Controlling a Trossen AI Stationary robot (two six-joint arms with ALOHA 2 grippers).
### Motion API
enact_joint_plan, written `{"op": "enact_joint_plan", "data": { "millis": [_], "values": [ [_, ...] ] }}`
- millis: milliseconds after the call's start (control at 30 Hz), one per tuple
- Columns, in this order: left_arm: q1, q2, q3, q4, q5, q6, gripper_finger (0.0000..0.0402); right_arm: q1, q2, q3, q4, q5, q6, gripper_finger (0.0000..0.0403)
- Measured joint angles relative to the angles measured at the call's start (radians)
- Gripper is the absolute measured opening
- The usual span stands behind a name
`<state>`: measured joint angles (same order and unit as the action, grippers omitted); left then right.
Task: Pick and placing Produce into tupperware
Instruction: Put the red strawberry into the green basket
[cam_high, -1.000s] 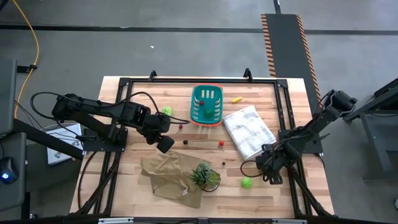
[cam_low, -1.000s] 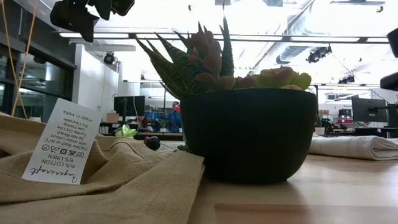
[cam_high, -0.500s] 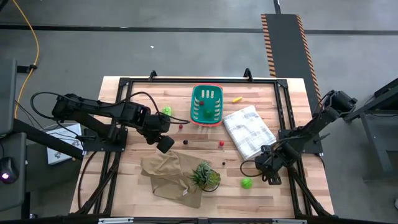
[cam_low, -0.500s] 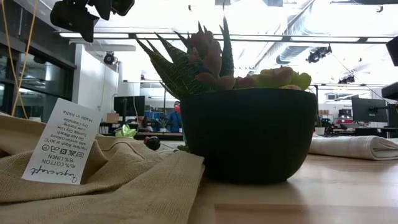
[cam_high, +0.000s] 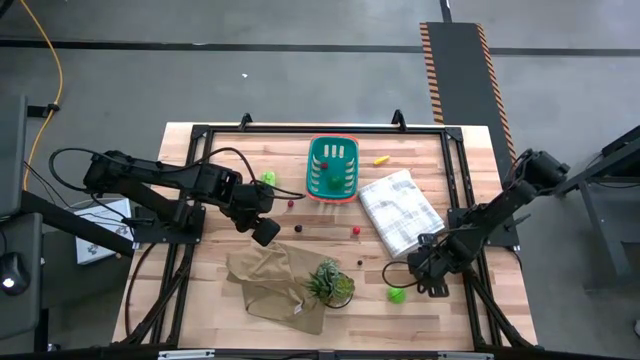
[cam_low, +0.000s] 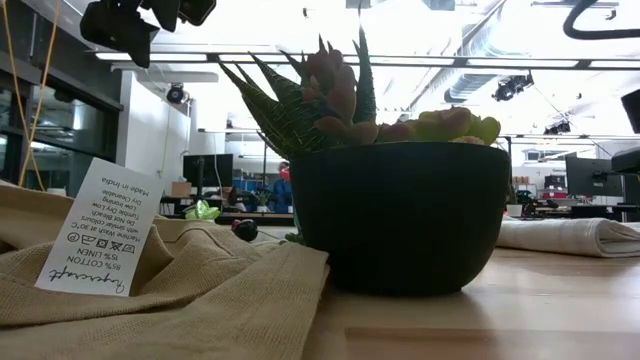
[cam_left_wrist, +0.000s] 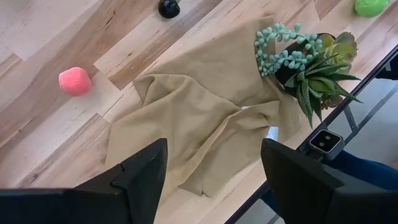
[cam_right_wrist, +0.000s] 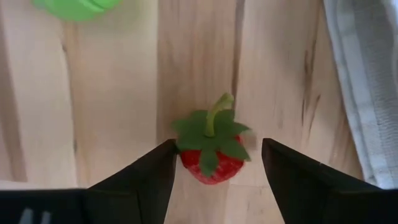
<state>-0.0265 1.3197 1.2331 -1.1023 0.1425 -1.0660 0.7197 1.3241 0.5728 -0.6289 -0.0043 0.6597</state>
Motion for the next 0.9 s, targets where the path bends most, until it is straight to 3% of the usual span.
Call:
{"op": "enact_joint_plan", "data": {
  "millis": [567, 900],
  "values": [
    [0.0, 0.0, 0.0, 0.0, 0.007, 0.002, 0.0248, 0.0, 0.007, 0.002, -0.002, 0.013, 0.043, 0.0145],
    [0.0, 0.0, 0.0, 0.0, 0.007, 0.008, 0.0248, 0.0, 0.006, 0.005, 0.001, 0.011, 0.071, 0.0144]
  ]
}}
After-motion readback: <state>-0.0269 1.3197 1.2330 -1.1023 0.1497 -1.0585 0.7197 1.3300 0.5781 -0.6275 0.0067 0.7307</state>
